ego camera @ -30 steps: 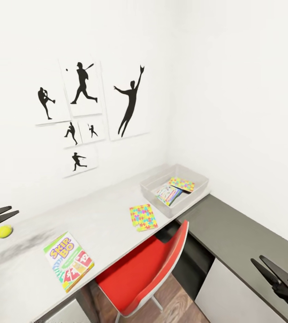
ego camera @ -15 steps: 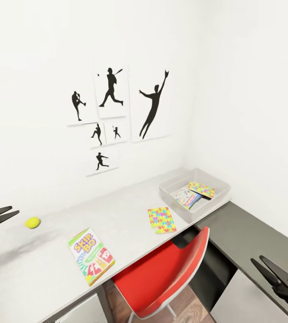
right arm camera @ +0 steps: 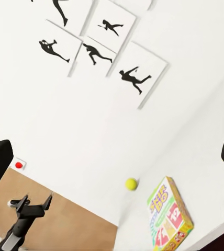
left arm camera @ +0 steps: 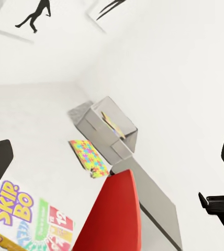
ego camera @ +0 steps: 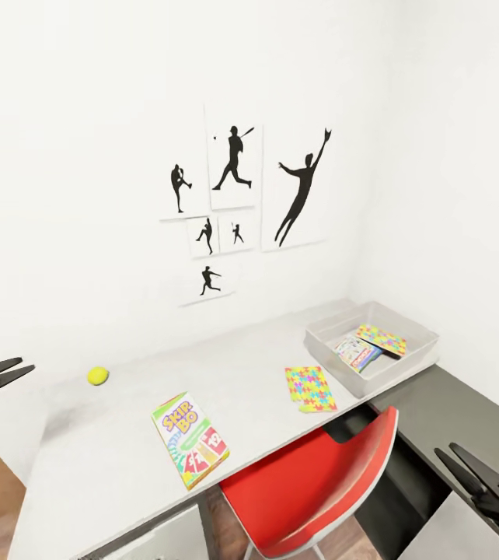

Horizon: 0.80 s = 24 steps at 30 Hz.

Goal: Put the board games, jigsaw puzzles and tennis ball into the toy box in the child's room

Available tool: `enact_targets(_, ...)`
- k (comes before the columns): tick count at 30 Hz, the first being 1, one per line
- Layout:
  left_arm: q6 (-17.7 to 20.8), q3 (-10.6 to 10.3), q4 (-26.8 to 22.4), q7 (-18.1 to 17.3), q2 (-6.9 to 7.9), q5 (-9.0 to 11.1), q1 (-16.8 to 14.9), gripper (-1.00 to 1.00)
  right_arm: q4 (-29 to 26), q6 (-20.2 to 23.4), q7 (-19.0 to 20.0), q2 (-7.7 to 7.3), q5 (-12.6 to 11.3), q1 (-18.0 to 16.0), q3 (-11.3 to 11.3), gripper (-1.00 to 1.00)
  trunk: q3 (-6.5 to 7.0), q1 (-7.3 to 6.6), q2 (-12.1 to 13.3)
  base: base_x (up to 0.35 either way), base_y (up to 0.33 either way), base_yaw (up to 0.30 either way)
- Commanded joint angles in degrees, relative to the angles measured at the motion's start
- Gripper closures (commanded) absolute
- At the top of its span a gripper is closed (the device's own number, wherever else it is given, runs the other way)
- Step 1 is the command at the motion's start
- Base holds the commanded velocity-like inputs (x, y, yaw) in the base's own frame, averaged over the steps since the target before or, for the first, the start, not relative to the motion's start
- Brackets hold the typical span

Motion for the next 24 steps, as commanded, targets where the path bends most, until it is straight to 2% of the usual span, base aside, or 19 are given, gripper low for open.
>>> enact_targets(1, 0.61, -0.02, 0.03, -0.22, 0.00, -0.03, -0.06, -1.00, -0.05, 0.34, -0.07, -0.01, -0.27, 0.01, -0.01, -1.00, -0.05, 0.04, -0.12, 0.000, 0.193, 0.212)
enact_targets(15, 0.61, -0.05, 0.03, -0.22, -0.02, -0.03, -0.06, -1.00, -0.03, 0.37, -0.25, -0.17, -0.24, -0.05, 0.09, -1.00, 0.92, 0.04, -0.12, 0.000, 0.085, 0.215)
enact_targets(24, 0.61, -0.11, 0.03, -0.22, -0.05, -0.03, -0.06, -1.00, 0.14, 0.37, -0.35, -0.19, -0.19, -0.08, 0.15, -1.00, 1.35, 0.04, -0.12, 0.000, 0.164, 0.214)
